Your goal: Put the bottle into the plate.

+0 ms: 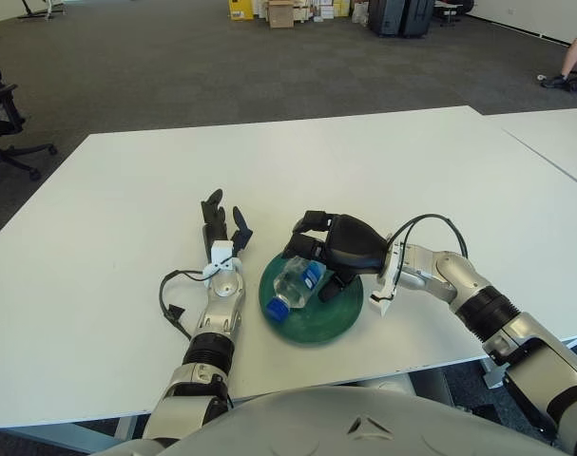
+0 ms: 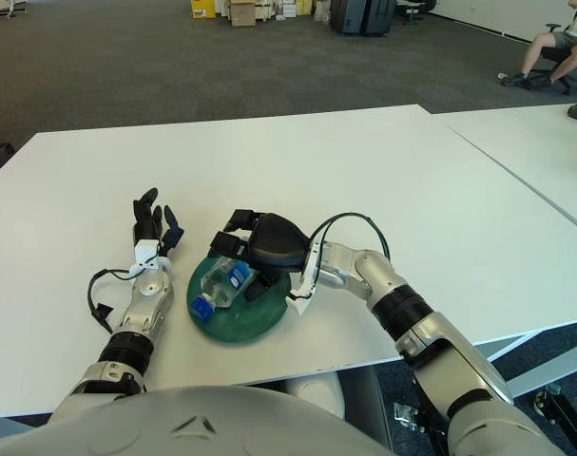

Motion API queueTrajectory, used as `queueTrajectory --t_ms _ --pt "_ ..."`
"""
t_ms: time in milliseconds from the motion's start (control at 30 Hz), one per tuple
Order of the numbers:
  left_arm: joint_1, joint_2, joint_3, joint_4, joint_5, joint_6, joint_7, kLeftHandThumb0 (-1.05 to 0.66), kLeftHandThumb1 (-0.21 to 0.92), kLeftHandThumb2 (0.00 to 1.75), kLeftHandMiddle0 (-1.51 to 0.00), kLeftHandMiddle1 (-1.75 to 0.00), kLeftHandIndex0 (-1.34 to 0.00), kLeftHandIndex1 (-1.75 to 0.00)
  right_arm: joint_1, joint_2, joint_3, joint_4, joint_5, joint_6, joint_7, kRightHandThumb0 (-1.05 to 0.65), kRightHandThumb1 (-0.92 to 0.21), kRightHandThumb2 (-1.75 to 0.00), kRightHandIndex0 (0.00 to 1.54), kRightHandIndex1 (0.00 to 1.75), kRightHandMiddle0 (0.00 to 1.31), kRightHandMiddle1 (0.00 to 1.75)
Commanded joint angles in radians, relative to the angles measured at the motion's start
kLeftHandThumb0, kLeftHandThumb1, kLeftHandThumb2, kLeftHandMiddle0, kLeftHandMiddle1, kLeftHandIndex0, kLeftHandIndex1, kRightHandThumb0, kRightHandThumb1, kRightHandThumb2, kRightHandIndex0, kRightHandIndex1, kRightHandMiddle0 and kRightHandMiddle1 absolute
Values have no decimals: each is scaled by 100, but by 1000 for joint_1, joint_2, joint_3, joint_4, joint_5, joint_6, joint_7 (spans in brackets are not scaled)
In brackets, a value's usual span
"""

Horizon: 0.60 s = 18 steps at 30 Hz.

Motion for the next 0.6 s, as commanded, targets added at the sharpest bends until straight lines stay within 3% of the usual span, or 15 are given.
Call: queueTrajectory --t_ms 0,200,400,567 --pt "-15 6 4 2 -4 10 -6 -75 92 88 -36 -1 0 -73 -28 -7 -1 0 -8 3 -2 -91 -92 -83 28 14 0 64" --pt "-18 9 3 5 -5 16 -7 -76 92 89 -36 -1 0 -74 -28 -13 0 3 -3 5 20 -94 -92 -86 20 7 0 43" --pt "-24 13 4 14 -6 21 -7 -77 92 91 -36 -1 0 -74 -28 -14 -2 9 9 7 48 -95 -92 -87 17 3 0 33" --pt "-25 13 4 15 -8 25 -8 -76 92 91 -36 -1 0 -74 -27 -11 -6 16 21 5 59 -95 -92 -88 17 3 0 35"
